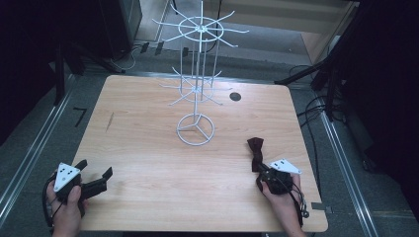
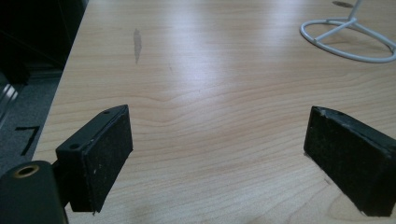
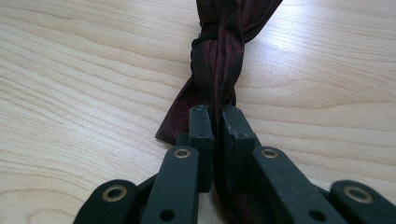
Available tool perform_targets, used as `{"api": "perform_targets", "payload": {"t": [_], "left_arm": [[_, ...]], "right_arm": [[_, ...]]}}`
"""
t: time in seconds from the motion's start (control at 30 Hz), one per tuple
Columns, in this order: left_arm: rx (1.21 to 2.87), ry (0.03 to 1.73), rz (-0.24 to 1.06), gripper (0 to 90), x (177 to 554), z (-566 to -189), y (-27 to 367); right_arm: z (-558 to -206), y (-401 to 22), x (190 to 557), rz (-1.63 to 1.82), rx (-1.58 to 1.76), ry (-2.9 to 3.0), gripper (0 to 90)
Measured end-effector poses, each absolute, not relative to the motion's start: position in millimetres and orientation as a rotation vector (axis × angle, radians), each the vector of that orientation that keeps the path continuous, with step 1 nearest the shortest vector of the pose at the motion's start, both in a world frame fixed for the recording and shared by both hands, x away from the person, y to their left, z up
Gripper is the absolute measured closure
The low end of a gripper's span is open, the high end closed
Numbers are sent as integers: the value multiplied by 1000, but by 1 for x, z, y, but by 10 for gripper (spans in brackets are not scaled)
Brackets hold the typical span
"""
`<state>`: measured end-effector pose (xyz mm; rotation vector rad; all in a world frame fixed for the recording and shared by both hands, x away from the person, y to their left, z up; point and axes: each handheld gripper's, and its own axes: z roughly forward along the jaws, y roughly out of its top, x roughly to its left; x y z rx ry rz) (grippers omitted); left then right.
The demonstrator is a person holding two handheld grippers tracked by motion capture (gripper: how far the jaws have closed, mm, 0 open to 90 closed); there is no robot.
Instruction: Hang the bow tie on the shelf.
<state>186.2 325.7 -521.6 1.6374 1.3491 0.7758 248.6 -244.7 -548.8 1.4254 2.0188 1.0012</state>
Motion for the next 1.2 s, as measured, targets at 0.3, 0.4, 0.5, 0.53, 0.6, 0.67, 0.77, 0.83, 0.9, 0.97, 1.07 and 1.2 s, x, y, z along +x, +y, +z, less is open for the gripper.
{"api": "perform_targets", "payload": {"t": [0.3,0.4,0.5,0.53,0.6,0.67,0.77,0.83,0.9,0.97,1.07,1.2], "left_arm": [[1643,1363,760,86,189,-522,327],[1639,1363,758,86,189,-522,327],[1639,1364,754,86,189,-522,327],[1641,1365,757,86,189,-522,327],[1642,1365,754,86,189,-522,327],[1641,1364,753,86,189,-522,327],[1638,1369,742,86,189,-522,328],[1640,1371,739,86,189,-522,328],[1639,1371,741,86,189,-522,328],[1638,1372,740,86,189,-522,328],[1632,1375,740,86,189,-522,328],[1635,1374,739,86,190,-522,328]], "right_arm": [[-543,-258,247,1167,1406,1989,861],[-534,-257,244,1205,1375,1976,861],[-523,-250,240,1223,1318,1977,860],[-521,-248,239,1225,1315,1976,860],[-516,-244,239,1228,1288,1978,860],[-512,-241,239,1230,1265,1979,860],[-508,-240,240,1247,1256,1980,859],[-505,-239,241,1266,1257,1974,859],[-501,-238,241,1282,1257,1963,858],[-497,-237,241,1295,1250,1958,858],[-489,-233,242,1317,1235,1949,857],[-479,-226,245,1343,1210,1932,856]]}}
